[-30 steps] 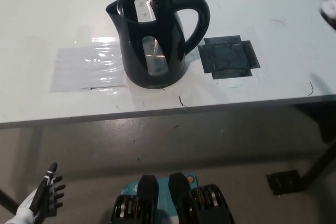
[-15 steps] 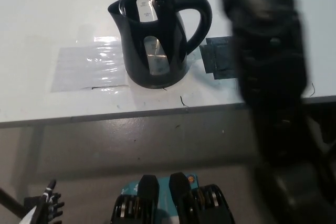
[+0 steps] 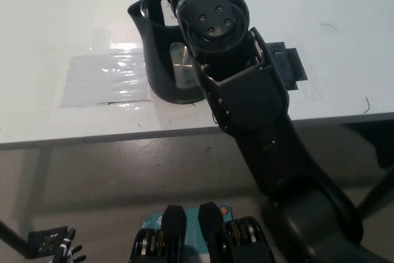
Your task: The robot uses its right hand to push down on the lid of a kettle kept in the middle of the desk to close it
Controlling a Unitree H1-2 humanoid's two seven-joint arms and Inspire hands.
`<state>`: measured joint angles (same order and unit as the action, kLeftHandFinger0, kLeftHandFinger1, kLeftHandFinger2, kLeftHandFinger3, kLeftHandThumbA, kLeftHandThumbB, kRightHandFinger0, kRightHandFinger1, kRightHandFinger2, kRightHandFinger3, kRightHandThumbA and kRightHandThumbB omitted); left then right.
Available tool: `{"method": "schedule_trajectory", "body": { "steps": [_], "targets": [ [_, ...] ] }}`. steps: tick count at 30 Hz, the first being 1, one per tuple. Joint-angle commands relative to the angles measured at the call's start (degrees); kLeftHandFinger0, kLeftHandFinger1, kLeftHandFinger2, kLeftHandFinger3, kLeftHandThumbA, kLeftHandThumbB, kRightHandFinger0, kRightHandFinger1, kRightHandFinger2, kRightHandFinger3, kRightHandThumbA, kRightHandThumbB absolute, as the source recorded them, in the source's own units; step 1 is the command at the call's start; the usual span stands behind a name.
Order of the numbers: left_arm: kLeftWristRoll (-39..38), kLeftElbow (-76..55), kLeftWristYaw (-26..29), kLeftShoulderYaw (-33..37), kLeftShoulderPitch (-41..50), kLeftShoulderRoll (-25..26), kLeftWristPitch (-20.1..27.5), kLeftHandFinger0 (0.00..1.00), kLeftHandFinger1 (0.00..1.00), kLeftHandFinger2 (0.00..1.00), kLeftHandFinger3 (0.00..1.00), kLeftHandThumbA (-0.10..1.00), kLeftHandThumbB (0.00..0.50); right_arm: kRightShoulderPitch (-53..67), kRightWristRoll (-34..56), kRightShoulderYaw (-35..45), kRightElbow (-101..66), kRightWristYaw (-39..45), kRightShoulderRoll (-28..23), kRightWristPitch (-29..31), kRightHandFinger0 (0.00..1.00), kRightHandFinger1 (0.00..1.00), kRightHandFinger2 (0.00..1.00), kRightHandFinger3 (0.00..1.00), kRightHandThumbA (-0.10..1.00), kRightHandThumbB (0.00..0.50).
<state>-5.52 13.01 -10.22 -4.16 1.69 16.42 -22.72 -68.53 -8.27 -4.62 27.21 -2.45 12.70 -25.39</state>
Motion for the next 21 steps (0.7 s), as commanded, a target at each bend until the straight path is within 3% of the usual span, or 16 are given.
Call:
{"method": "schedule_trajectory", "body": {
  "steps": [1,11,21],
  "targets": [
    [-0.37,-1.57,-0.28,-0.9,0.04,1.02,1.33,1.0,1.0,1.0,1.0,1.0,0.107,-5.09,-0.72,0.42,-0.84,-2.54,-0.2,2.79,1.0,1.0,1.0,1.0,0.43,0.019],
    [0.13,-1.55,-0.35,-0.69,1.08,1.07,2.1,1.0,1.0,1.0,1.0,1.0,0.094,-8.01,-0.31,0.62,-1.94,-2.59,-1.41,0.63,1.0,1.0,1.0,1.0,0.44,0.03],
    [-0.4,-1.94,-0.67,-0.96,0.86,1.22,1.06,1.0,1.0,1.0,1.0,1.0,0.11,-9.79,-0.8,0.37,-1.85,-3.51,-1.48,2.12,1.0,1.0,1.0,1.0,0.38,0.044]
  ]
}}
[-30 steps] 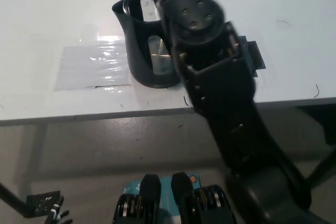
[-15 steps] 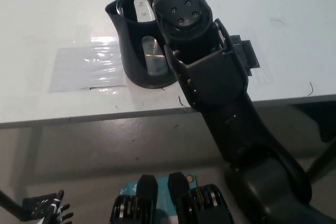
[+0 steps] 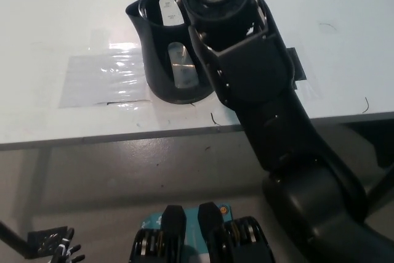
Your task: The robot uses its right hand to push down on the lid of a kettle kept in the middle of the desk to close it
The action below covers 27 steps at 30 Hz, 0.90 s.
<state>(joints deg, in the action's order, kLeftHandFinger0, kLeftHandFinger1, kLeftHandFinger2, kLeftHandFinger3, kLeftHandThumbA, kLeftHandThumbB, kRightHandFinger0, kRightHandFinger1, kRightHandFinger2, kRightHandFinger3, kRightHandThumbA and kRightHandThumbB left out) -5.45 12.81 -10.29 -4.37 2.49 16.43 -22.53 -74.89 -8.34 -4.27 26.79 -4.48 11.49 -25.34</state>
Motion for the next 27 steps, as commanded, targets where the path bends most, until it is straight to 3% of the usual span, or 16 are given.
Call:
{"method": "schedule_trajectory", "body": {
  "steps": [1,9,18,23,27],
  "targets": [
    [-0.53,-1.36,-0.68,-0.8,0.03,1.21,1.52,1.0,1.0,1.0,1.0,1.0,0.106,-3.07,-0.5,0.17,-1.2,-1.46,-0.3,2.27,1.0,1.0,1.0,1.0,0.37,0.041],
    [-0.39,-1.24,-0.68,-0.62,-0.37,1.17,1.86,1.0,1.0,1.0,1.0,1.0,0.111,-0.91,0.45,0.64,0.63,-0.37,-1.88,3.53,1.0,1.0,1.0,1.0,0.38,0.019],
    [-0.76,-2.65,-0.71,-0.74,-0.7,1.11,-0.11,1.0,1.0,1.0,1.0,1.0,0.09,0.95,0.68,0.76,3.68,-0.45,-4.64,7.99,1.0,1.0,1.0,1.0,0.48,0.02],
    [-1.57,-3.13,-1.27,-1.02,-0.37,1.08,-0.45,1.0,1.0,1.0,1.0,1.0,0.116,2.13,0.59,0.61,3.26,-0.26,-5.57,7.74,1.0,1.0,1.0,1.0,0.52,0.025],
    [-0.91,-2.76,-1.25,-0.41,-1.13,1.39,-0.01,1.0,1.0,1.0,1.0,1.0,0.097,3.41,0.61,0.39,2.28,-0.16,-5.74,7.8,1.0,1.0,1.0,1.0,0.54,0.025]
  ]
}}
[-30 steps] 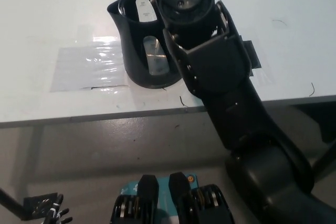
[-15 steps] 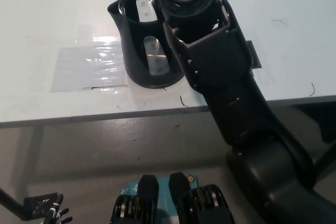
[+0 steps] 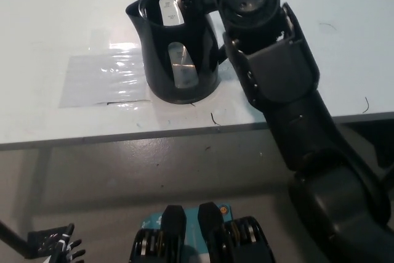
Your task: The robot uses its right hand to push down on the lid of a kettle kept in the middle of the desk to close it
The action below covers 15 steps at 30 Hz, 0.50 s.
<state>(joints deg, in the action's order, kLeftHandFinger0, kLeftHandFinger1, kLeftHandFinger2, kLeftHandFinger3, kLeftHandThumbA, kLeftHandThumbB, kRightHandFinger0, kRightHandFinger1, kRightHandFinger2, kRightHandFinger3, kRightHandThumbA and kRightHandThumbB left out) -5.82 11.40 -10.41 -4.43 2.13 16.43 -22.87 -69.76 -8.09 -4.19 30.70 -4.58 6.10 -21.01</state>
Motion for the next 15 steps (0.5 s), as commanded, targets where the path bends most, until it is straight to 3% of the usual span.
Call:
{"method": "schedule_trajectory", "body": {
  "steps": [1,11,15],
  "targets": [
    [-0.56,-1.22,-1.25,-0.31,-0.78,1.46,0.39,1.0,1.0,1.0,1.0,1.0,0.097,-1.42,0.39,0.28,-1.65,-0.08,-0.27,3.54,1.0,1.0,1.0,1.0,0.54,0.025],
    [-0.1,-1.16,-1.21,0.24,-1.1,0.96,0.66,1.0,1.0,1.0,1.0,1.0,0.083,3.64,0.94,-0.06,0.18,-0.93,3.54,6.29,1.0,1.0,1.0,1.0,0.52,0.028],
    [-0.09,-1.4,-1.36,0.4,-1.42,1.37,-0.19,1.0,1.0,1.0,1.0,1.0,0.113,3.56,1.19,0.44,2.09,-1.56,4.93,6.48,1.0,1.0,1.0,0.99,0.53,0.03]
  ]
}}
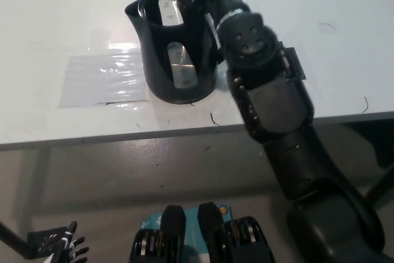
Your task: The robot uses its right hand to push down on the lid of a kettle kept in the middle of the desk to close it
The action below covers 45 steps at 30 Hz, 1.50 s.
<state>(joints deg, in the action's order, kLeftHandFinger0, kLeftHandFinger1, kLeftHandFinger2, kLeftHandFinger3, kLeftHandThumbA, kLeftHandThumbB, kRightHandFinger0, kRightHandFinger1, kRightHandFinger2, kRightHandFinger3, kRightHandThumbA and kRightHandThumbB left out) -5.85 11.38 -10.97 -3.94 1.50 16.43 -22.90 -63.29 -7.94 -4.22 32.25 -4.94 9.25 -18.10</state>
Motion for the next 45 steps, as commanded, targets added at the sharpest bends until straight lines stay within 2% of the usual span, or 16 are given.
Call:
{"method": "schedule_trajectory", "body": {
  "steps": [1,10,19,24,27,28,30,36,37,38,39,40,41,43,44,45],
  "targets": [
    [0.04,-1.5,-0.77,-0.01,-0.84,1.43,-0.45,1.0,1.0,1.0,1.0,1.0,0.108,-2.82,1.06,0.67,1.11,-1.62,2.05,3.97,1.0,1.0,1.0,0.96,0.52,0.031],
    [-0.02,-0.85,-0.94,0.18,-1.3,1.31,-0.02,1.0,1.0,1.0,1.0,1.0,0.096,-2.21,5.43,6.41,8.77,-3.75,5.71,8.9,1.0,1.0,1.0,1.0,0.39,0.001],
    [1.76,-0.31,-0.55,2.27,-3.79,1.04,-0.33,1.0,1.0,1.0,1.0,1.0,0.099,-6.42,7.53,9.06,18.4,-4.77,7.3,13.13,1.0,1.0,1.0,1.0,0.31,0.021],
    [1.38,-0.03,-0.64,2.56,-4.78,0.78,-0.21,1.0,1.0,1.0,1.0,1.0,0.076,-9.07,8.58,10.76,25.88,-6.49,8.61,17.04,1.0,1.0,1.0,1.0,0.3,0.036],
    [1.52,0.38,-0.7,2.93,-4.88,0.62,0.9,1.0,1.0,1.0,1.0,1.0,0.064,-9.11,8.71,11.03,30.47,-7.03,9.25,18.73,1.0,1.0,1.0,1.0,0.29,0.014],
    [1.59,0.14,-0.53,3.06,-4.74,0.53,0.77,1.0,1.0,1.0,1.0,1.0,0.061,-9.42,9.12,11.63,32.52,-7.48,9.45,18.1,1.0,1.0,1.0,0.92,0.29,0.02],
    [1.55,-0.51,-0.59,3.26,-4.49,0.61,0.38,1.0,1.0,1.0,1.0,1.0,0.067,-9.31,8.64,11.7,34.76,-8.73,9.68,18.47,1.0,1.0,1.0,0.97,0.28,0.018],
    [1.69,-0.48,-0.47,3.33,-5.79,0.79,-0.07,1.0,1.0,1.0,1.0,1.0,0.077,-13.56,8.18,11.44,38.98,-10.02,8.38,19.62,1.0,1.0,1.0,0.94,0.32,0.027],
    [1.75,-0.45,-0.41,3.36,-6.06,0.71,-0.09,1.0,1.0,1.0,1.0,1.0,0.079,-14.49,7.83,11.22,39.86,-10.75,8.1,20.24,0.98,1.0,1.0,0.8,0.32,0.033],
    [1.81,-0.39,-0.41,3.41,-6.31,0.68,-0.14,1.0,1.0,1.0,1.0,1.0,0.079,-14.75,7.87,11.23,40.14,-10.84,7.92,20.42,0.96,1.0,0.99,0.79,0.31,0.036],
    [1.79,-0.8,-0.3,3.32,-6.3,0.63,-0.69,1.0,1.0,1.0,1.0,1.0,0.077,-15.86,5.46,9.02,40.96,-11.54,7.33,20.29,0.69,0.72,0.74,0.64,0.34,0.016],
    [1.68,-0.76,-0.3,3.17,-6.41,0.59,-0.7,1.0,1.0,1.0,1.0,1.0,0.077,-15.85,5.66,8.81,41.23,-11.28,7.14,20.6,0.75,0.79,0.81,0.66,0.36,0.028],
    [1.64,-0.89,-0.36,3.12,-6.36,0.6,-0.6,1.0,1.0,1.0,1.0,1.0,0.072,-15.71,6.59,9.32,41.44,-11.4,7.2,21.01,0.77,0.8,0.77,0.53,0.35,0.039],
    [1.6,-0.82,-0.36,3.0,-6.3,0.58,-0.22,1.0,1.0,1.0,1.0,1.0,0.072,-15.45,7.89,10.21,41.82,-11.37,7.4,21.46,0.72,0.72,0.68,0.43,0.29,0.043],
    [1.55,-0.8,-0.24,2.86,-6.33,0.52,-0.36,1.0,1.0,1.0,1.0,1.0,0.072,-15.03,8.55,10.71,42.05,-10.79,7.48,21.5,0.81,0.84,0.79,0.49,0.28,0.04],
    [1.28,-1.2,-0.33,2.67,-6.05,0.48,-0.74,1.0,1.0,1.0,1.0,1.0,0.077,-14.22,8.87,10.87,41.8,-9.98,7.66,21.39,0.97,1.0,1.0,0.69,0.29,0.02]
  ]
}}
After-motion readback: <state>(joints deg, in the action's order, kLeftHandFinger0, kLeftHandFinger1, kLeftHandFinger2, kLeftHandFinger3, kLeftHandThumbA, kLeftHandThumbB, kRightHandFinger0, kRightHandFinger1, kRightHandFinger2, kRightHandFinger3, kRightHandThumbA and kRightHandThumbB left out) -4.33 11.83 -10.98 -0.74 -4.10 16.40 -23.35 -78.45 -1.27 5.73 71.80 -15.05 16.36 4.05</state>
